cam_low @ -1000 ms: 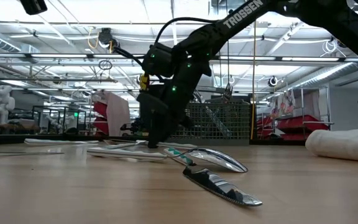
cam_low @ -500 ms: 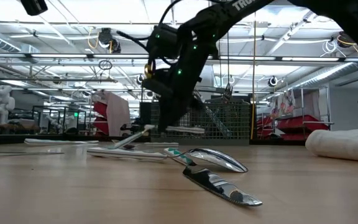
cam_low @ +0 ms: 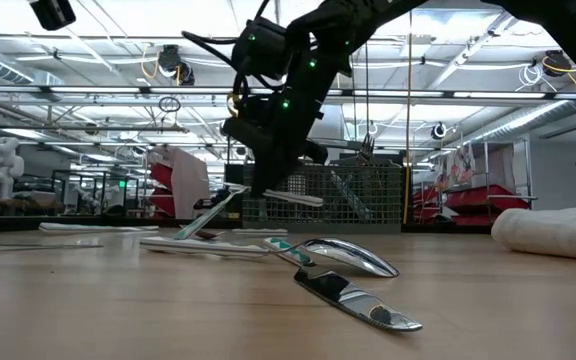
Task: Sort silverware
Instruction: Put the top right blue table knife into the gray silverware basket
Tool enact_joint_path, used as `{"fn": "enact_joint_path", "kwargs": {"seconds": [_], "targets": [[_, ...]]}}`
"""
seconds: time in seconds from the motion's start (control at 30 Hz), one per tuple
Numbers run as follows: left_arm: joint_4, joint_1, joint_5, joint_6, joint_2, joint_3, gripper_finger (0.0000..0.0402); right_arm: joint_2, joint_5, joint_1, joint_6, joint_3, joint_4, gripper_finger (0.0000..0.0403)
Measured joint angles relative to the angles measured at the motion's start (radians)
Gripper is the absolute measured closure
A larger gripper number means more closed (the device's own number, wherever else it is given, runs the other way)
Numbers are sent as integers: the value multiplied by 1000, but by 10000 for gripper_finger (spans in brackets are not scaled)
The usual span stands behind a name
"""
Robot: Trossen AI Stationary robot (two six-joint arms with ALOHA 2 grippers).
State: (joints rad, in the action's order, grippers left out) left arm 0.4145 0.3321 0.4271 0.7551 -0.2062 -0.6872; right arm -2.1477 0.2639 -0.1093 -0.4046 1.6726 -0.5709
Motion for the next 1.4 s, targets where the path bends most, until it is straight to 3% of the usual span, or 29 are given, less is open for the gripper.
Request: {"fn": "enact_joint_path", "kwargs": {"seconds": [0.37, 0.7, 0.97, 1.07, 1.27, 1.4], "targets": [[-1, 0, -2, -15, 0, 0, 307, 97, 113, -29, 29, 2, 45, 403], [-1, 0, -11, -37, 0, 0, 307, 243, 347, -108, 123, 4, 118, 403], [-1, 0, -15, -38, 0, 0, 307, 259, 346, -173, 251, -20, 449, 403], [-1, 0, -17, -38, 0, 0, 307, 269, 271, -201, 241, -124, 649, 403], [-1, 0, -22, -38, 0, 0, 307, 285, 194, -248, 211, -418, 1254, 402], [0, 0, -56, -48, 0, 0, 307, 286, 112, -304, 182, -536, 1399, 402]]}}
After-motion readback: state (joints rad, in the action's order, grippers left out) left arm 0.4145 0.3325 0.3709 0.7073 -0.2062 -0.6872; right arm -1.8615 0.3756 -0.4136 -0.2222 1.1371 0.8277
